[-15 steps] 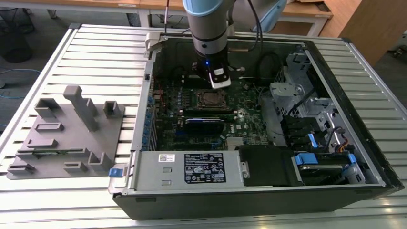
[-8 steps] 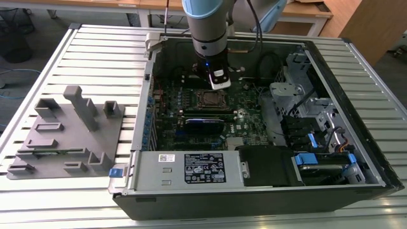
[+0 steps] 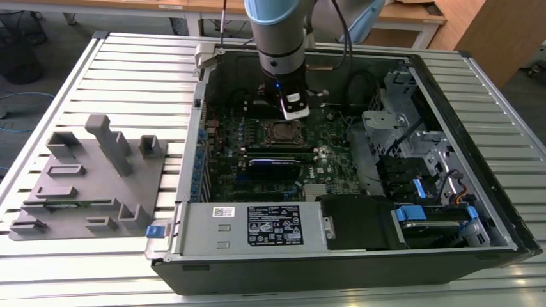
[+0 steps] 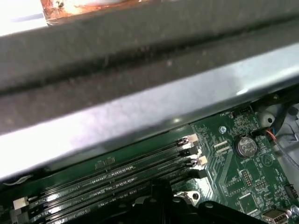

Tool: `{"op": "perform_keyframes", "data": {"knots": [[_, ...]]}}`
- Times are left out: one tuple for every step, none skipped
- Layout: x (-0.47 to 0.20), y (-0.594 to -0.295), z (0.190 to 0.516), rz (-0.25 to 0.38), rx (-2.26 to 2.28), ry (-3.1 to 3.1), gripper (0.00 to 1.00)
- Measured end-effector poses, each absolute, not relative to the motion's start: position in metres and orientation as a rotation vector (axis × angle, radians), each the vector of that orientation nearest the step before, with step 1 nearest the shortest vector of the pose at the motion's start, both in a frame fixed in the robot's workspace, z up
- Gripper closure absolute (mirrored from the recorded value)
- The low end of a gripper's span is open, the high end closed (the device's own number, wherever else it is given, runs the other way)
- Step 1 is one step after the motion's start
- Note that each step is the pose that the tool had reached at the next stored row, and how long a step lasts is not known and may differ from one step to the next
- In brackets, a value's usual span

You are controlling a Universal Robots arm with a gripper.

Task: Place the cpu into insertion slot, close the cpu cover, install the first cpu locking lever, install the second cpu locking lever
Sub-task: 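Install the first cpu locking lever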

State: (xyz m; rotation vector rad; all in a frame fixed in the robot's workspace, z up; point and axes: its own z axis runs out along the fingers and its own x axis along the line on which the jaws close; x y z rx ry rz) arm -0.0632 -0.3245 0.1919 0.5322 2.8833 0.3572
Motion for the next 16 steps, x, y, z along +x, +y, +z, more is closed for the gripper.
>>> {"op": "perform_keyframes", "data": {"knots": [[-0.063,-0.324,0.194,0.357,0.532,2.884,0.9],[-0.063,-0.325,0.196,0.357,0.532,2.885,0.9],[-0.063,-0.325,0.198,0.356,0.533,2.886,0.9],[-0.063,-0.325,0.201,0.356,0.534,2.889,0.9],[-0.063,-0.325,0.203,0.354,0.536,2.895,0.9],[-0.063,-0.325,0.205,0.351,0.538,2.902,0.9],[-0.063,-0.325,0.206,0.347,0.541,2.91,0.9],[-0.063,-0.325,0.206,0.339,0.543,2.919,0.9],[-0.063,-0.325,0.207,0.329,0.545,2.926,0.9],[-0.063,-0.325,0.207,0.315,0.547,2.933,0.9],[-0.063,-0.325,0.207,0.298,0.548,2.94,0.9],[-0.063,-0.325,0.208,0.278,0.548,2.946,0.9],[-0.063,-0.326,0.208,0.254,0.548,2.951,0.9],[-0.063,-0.327,0.208,0.226,0.547,2.956,0.9],[-0.063,-0.327,0.208,0.196,0.546,2.962,0.9],[-0.063,-0.328,0.208,0.167,0.546,2.967,0.9]]}}
